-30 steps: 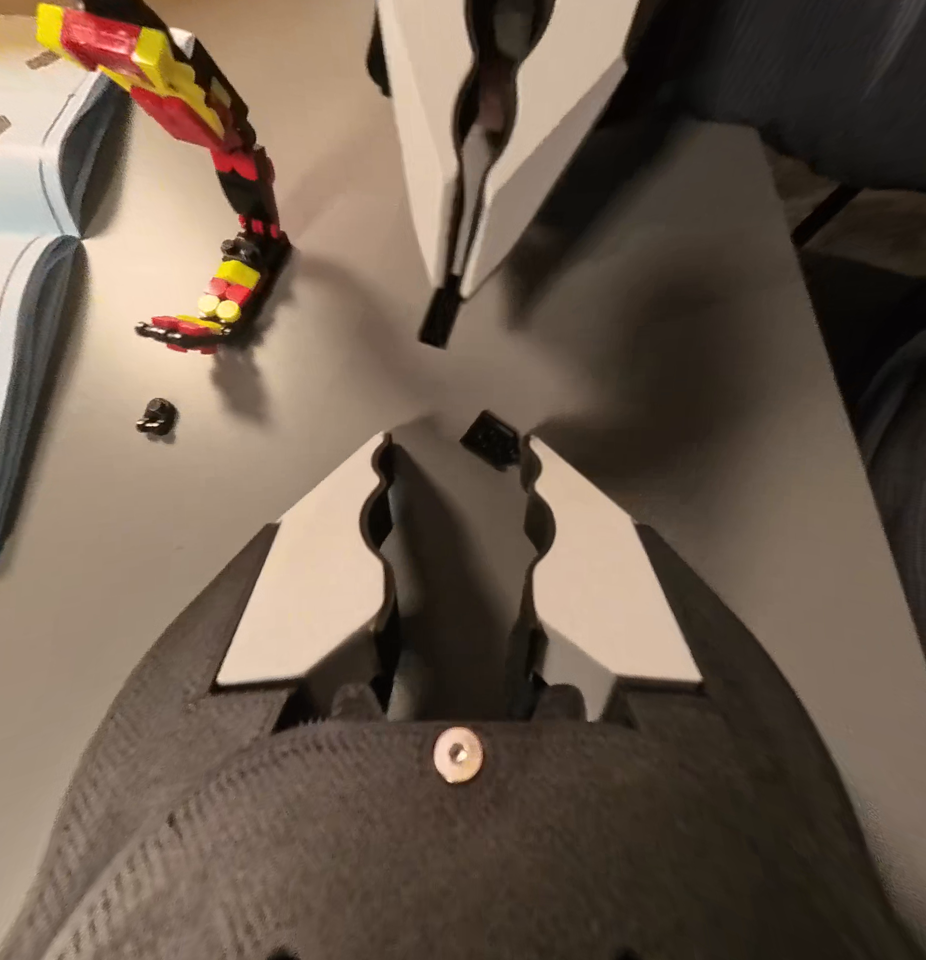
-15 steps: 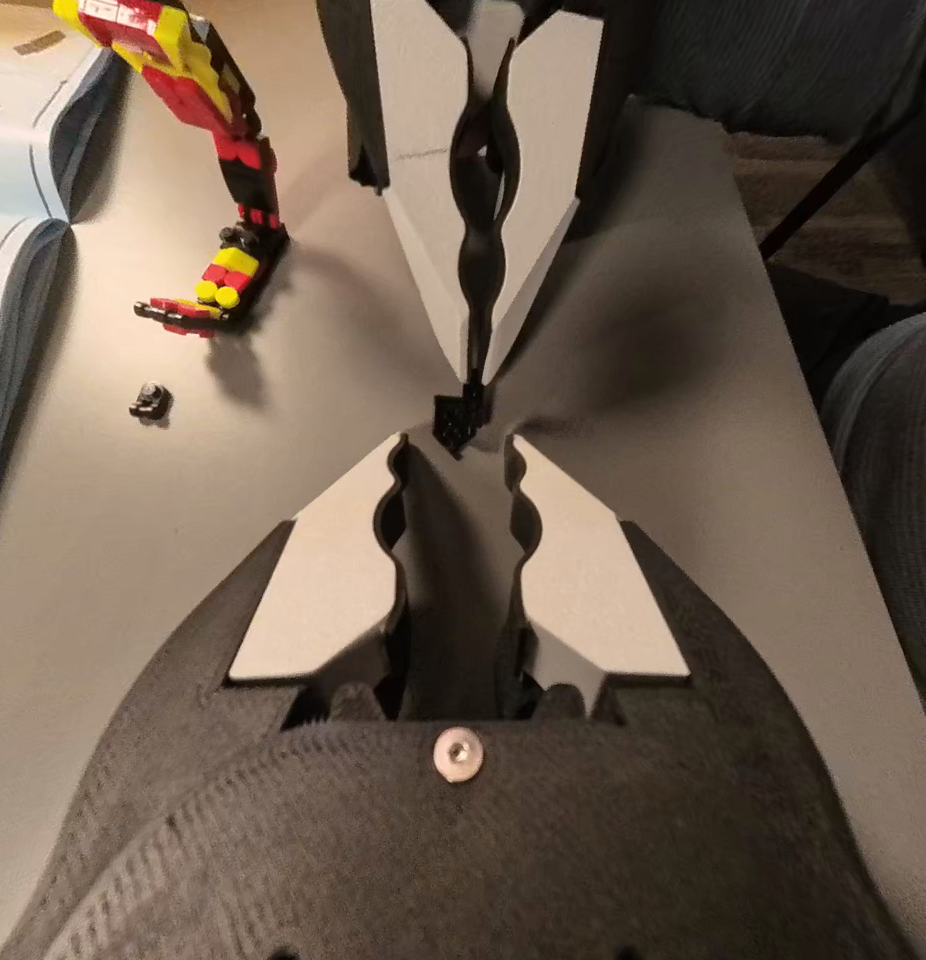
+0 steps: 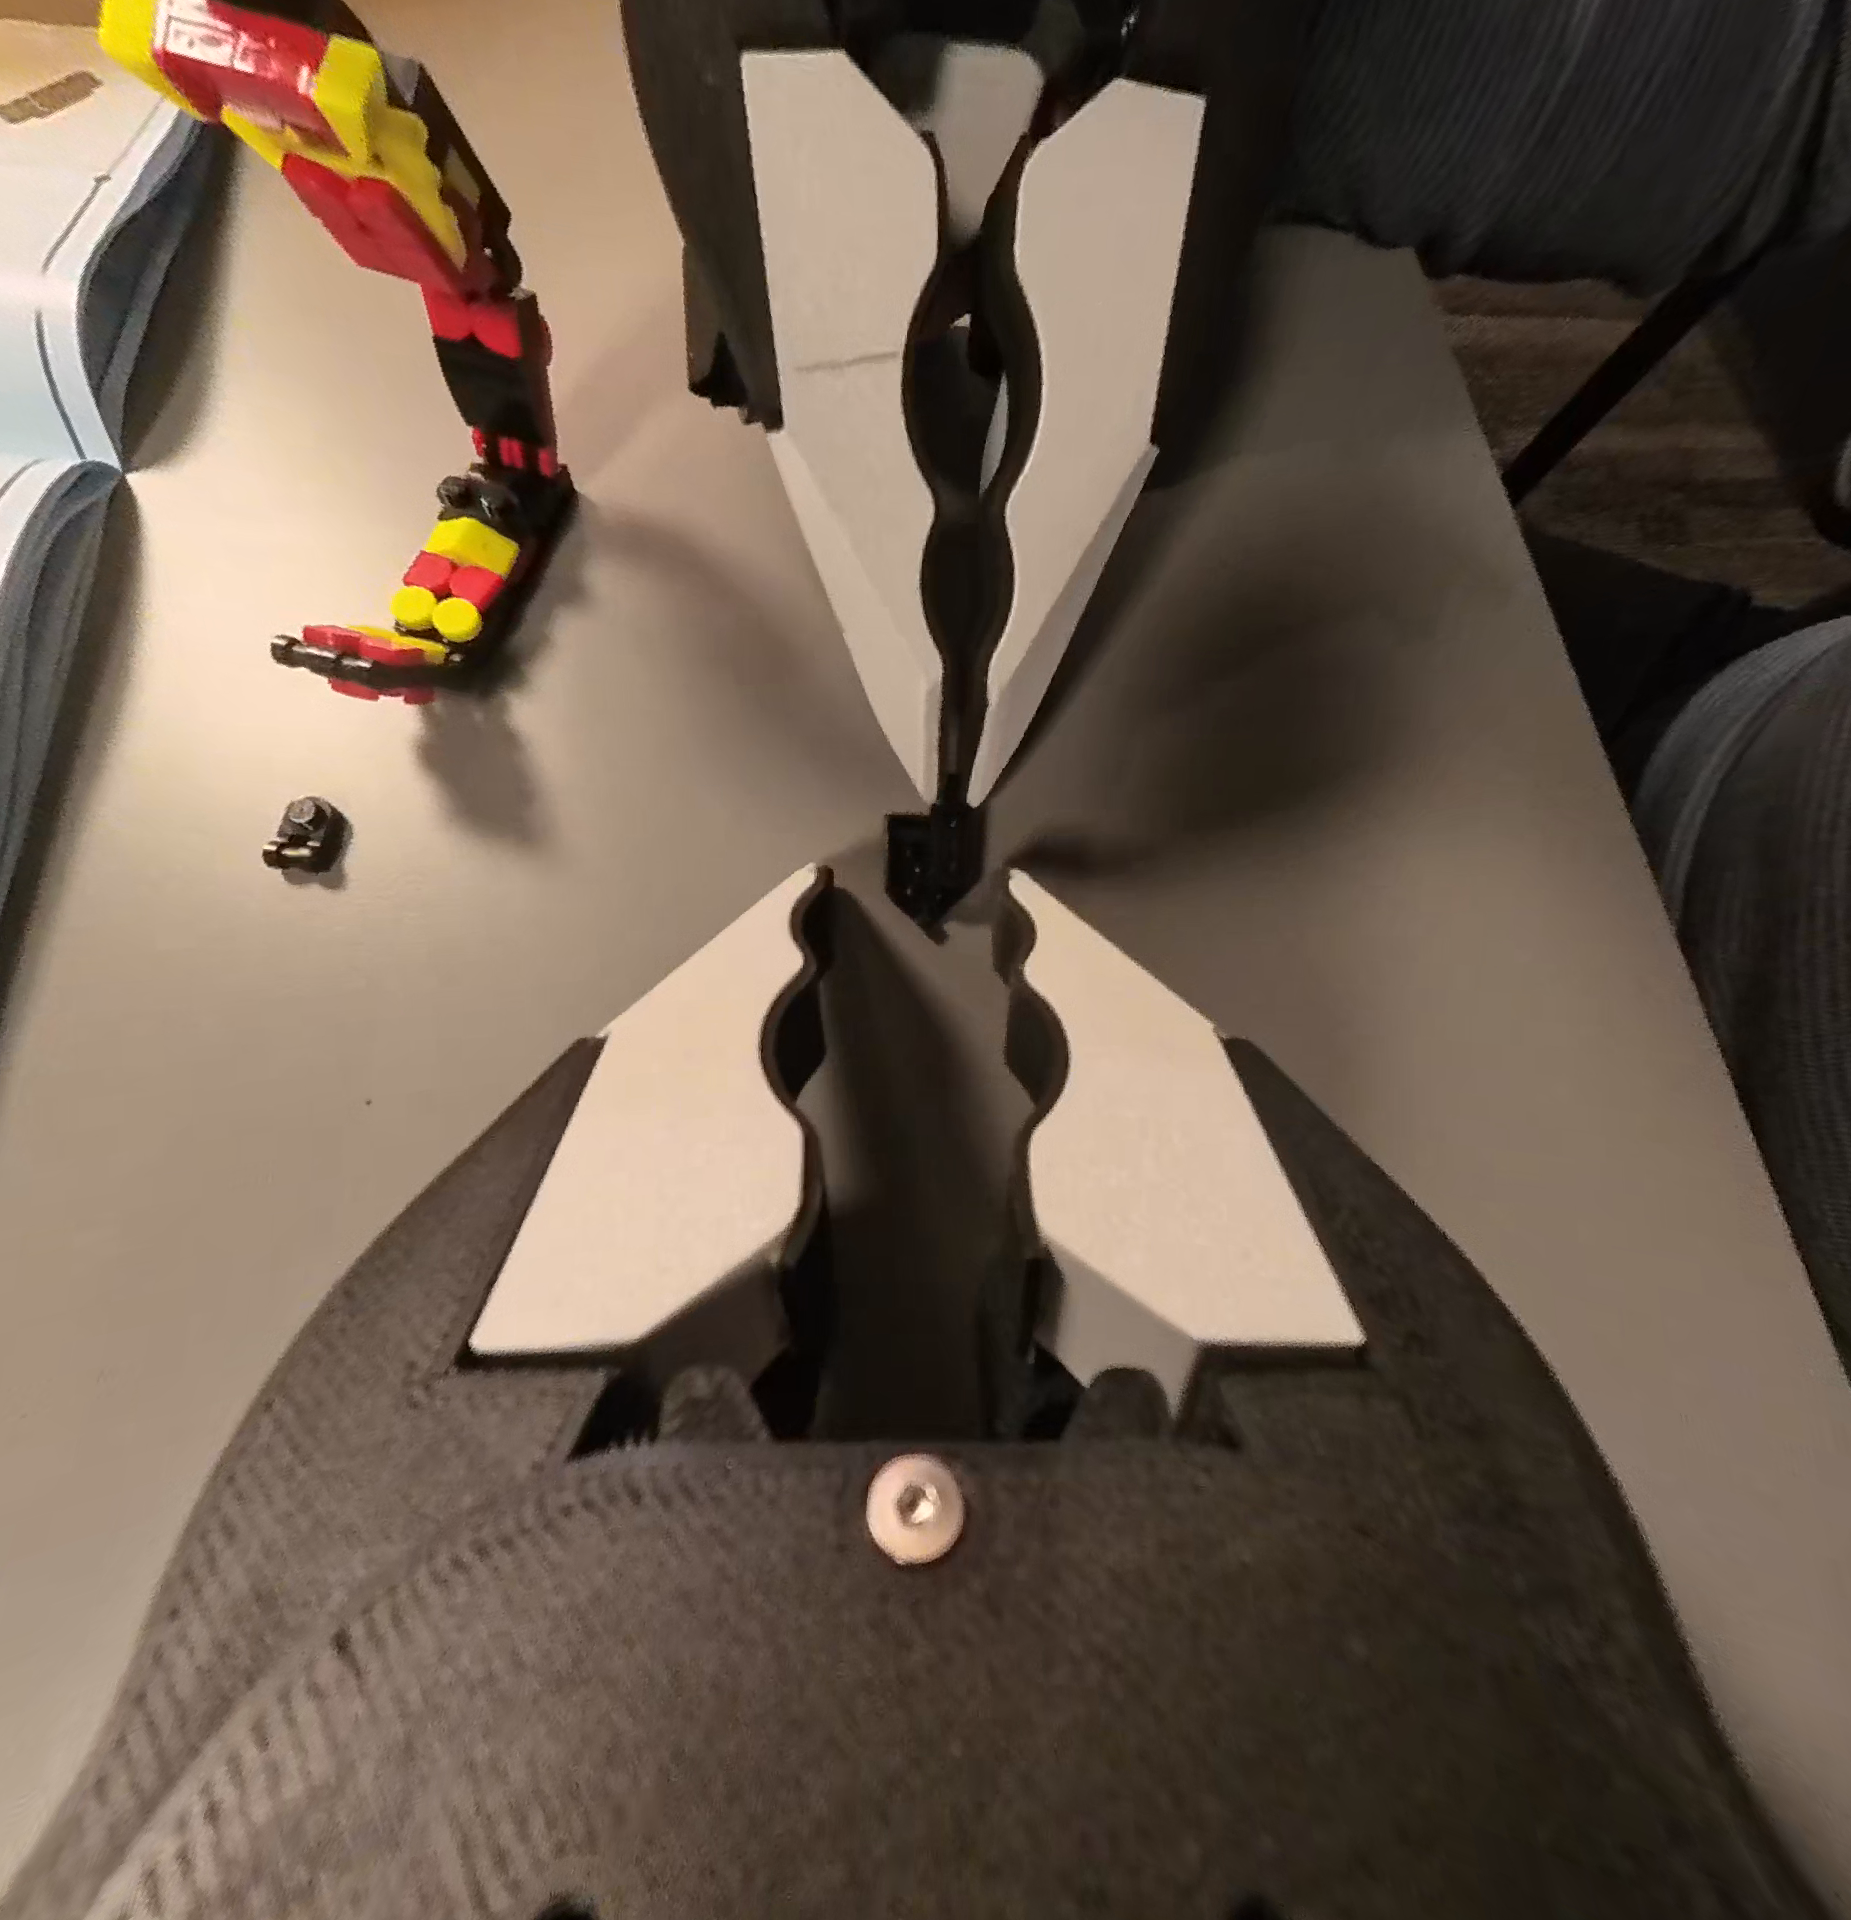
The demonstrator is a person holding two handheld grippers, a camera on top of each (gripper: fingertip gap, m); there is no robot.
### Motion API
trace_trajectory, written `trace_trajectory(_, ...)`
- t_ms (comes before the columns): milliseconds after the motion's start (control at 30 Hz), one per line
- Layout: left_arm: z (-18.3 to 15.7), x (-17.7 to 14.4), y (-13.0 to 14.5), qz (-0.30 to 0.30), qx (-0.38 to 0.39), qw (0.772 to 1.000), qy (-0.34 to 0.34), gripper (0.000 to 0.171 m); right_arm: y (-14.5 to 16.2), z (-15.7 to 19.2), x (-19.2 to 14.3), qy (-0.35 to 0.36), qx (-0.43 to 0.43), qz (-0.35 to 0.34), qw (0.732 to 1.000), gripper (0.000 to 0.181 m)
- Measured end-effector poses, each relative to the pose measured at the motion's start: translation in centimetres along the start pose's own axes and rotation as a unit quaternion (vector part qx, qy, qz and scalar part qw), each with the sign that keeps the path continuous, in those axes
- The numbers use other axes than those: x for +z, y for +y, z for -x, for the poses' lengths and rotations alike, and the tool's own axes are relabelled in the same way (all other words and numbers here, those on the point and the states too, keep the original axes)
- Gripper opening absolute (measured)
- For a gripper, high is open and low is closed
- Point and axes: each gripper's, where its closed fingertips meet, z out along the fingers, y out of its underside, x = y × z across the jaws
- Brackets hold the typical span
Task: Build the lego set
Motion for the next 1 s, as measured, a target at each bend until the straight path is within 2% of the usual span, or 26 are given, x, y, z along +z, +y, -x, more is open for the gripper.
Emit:
trace_trajectory(200, -0.01, 0.23, -0.04, 0.005, 0.018, 1.000, -0.009, 0.026, 0.07, -0.04, 0.06, 0.003, -0.001, 0.003, 1.000, 0.001)
trace_trajectory(533, 0.08, 0.26, 0.01, 0.006, 0.025, 1.000, -0.017, 0.024, -0.09, -0.17, -0.09, 0.013, -0.002, -0.005, 1.000, 0.021)
trace_trajectory(667, 0.06, 0.25, 0.03, 0.005, 0.023, 1.000, -0.015, 0.023, 0.16, -0.38, 0.10, 0.019, 0.002, 0.006, 1.000, 0.020)
trace_trajectory(867, 0.00, 0.24, 0.04, 0.004, 0.019, 1.000, -0.011, 0.024, 0.05, -0.55, -0.01, 0.027, 0.001, 0.000, 1.000, 0.010)
trace_trajectory(1000, -0.15, 0.23, 0.05, 0.003, 0.017, 1.000, -0.005, 0.026, 0.04, -0.49, 0.03, 0.026, -0.002, 0.000, 1.000, 0.014)
